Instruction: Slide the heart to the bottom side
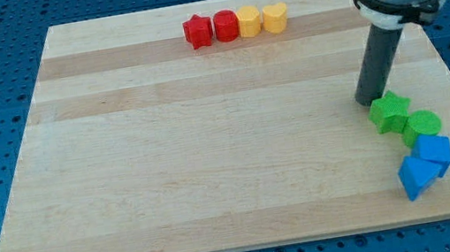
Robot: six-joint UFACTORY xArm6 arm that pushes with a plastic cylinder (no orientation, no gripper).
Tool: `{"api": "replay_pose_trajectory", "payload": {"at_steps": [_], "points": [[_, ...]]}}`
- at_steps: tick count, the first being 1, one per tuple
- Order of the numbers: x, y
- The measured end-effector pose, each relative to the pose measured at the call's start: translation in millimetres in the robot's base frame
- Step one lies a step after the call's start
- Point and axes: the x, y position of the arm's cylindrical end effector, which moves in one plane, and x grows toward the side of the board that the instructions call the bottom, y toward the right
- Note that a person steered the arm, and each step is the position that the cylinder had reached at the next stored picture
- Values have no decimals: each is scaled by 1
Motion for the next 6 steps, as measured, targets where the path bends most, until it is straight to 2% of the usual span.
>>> {"api": "replay_pose_trajectory", "payload": {"at_steps": [1, 4, 5, 6], "points": [[-42, -20], [-188, -29], [-220, -60], [-225, -93]]}}
